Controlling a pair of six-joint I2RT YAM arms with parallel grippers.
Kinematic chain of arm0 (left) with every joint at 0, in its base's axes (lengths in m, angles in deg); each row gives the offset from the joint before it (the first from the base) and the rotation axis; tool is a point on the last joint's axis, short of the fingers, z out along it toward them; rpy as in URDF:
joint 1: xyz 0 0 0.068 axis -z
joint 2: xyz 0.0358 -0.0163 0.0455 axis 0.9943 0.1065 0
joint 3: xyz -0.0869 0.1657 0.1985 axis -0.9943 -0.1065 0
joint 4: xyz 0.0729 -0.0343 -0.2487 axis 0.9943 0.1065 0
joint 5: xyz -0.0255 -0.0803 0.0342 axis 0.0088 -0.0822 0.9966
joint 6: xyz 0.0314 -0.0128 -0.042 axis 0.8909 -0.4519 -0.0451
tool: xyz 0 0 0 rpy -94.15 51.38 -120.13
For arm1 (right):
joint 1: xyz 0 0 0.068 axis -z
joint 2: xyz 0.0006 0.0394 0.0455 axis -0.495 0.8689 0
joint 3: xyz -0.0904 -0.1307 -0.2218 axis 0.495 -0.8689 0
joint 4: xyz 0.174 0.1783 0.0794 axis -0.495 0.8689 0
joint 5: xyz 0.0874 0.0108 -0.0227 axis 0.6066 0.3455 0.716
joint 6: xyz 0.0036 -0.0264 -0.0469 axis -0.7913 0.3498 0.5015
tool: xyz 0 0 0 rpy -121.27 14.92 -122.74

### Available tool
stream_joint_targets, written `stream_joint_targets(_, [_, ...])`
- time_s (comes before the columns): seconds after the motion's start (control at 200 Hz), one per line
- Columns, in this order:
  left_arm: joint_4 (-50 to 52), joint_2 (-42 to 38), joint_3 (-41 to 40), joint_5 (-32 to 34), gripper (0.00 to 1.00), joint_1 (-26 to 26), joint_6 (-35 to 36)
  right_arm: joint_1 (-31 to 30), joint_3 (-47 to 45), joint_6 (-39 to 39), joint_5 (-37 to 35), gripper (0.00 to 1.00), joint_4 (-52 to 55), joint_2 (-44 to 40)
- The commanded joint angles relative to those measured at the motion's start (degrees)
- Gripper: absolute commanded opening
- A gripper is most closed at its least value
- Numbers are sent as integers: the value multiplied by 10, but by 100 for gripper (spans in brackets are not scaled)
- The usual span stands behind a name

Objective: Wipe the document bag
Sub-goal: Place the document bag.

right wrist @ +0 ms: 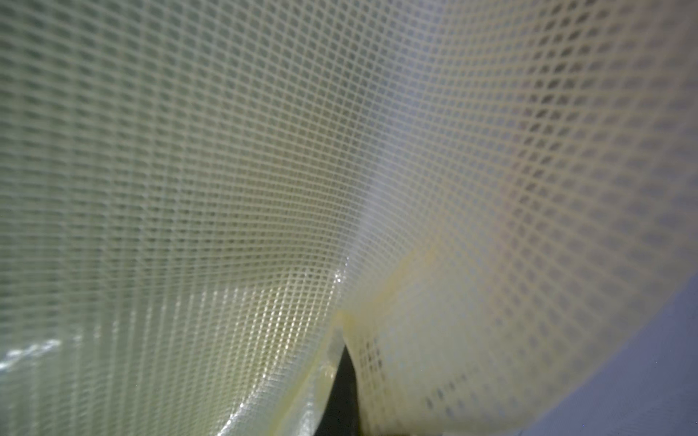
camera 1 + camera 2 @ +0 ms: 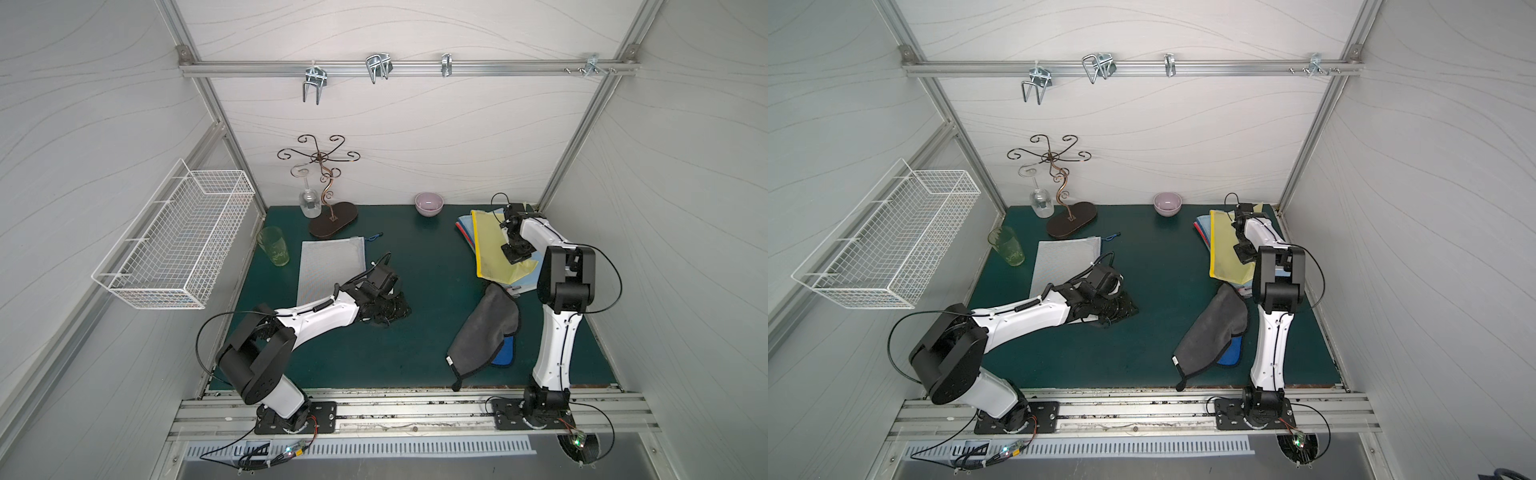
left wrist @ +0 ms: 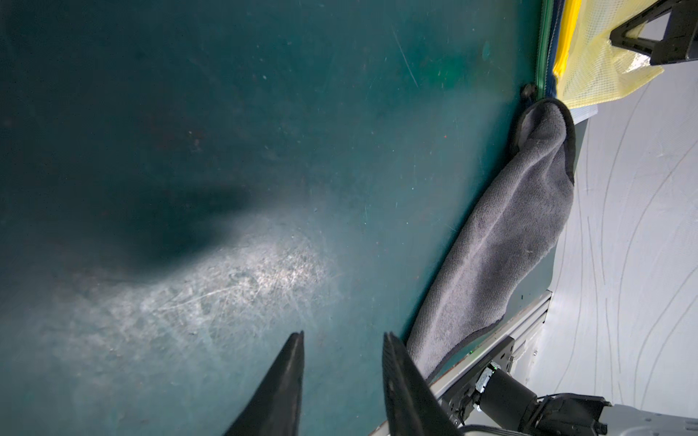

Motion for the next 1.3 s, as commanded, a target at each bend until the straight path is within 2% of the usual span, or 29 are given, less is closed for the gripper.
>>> stream_joint_targets(0.0, [-5, 16, 6, -14, 37, -3, 1, 3, -3, 37, -10, 5, -46, 7])
stream_joint_targets(0.05, [-6, 18, 7, -13, 37, -3, 0, 4, -2, 41, -8, 7, -53, 10])
stream_joint_targets(0.3, [-7, 28, 9, -15, 37, -5, 0, 4, -10, 40, -26, 28, -81, 19])
stream_joint_targets(0.35, [-6, 29, 9, -15, 37, -5, 0, 4, -13, 37, -36, 40, -86, 17])
stream_joint_targets(0.44, [-9, 30, 7, -14, 37, -5, 0, 4, -11, 16, -60, 67, -92, 10])
stream_joint_targets(0.565, [-13, 27, 2, -14, 37, -5, -2, 3, -9, -9, -77, 87, -93, -11])
stream_joint_targets(0.63, [-18, 23, -3, -14, 38, -5, -4, 1, -8, -30, -63, 99, -87, -30])
stream_joint_targets(0.78, [-29, 9, -20, -11, 37, -5, -9, -20, 2, -86, 3, 99, -42, -63])
stream_joint_targets(0.971, [-42, -10, -35, -6, 37, -5, -12, -107, -33, -155, 72, 98, -10, -100])
stream_joint_targets(1.051, [-52, -19, -46, -5, 38, -5, -15, -138, -56, -179, 94, 83, -12, -113])
stream_joint_targets(1.116, [-58, -23, -52, -5, 38, -5, -17, -163, -74, -192, 83, 64, -24, -117])
stream_joint_targets(1.176, [-64, -23, -58, -8, 38, -5, -18, -184, -84, -196, 54, 52, -28, -110])
stream_joint_targets(1.296, [-75, -32, -71, -8, 38, -5, -22, -195, -86, -215, -5, 52, -32, -80])
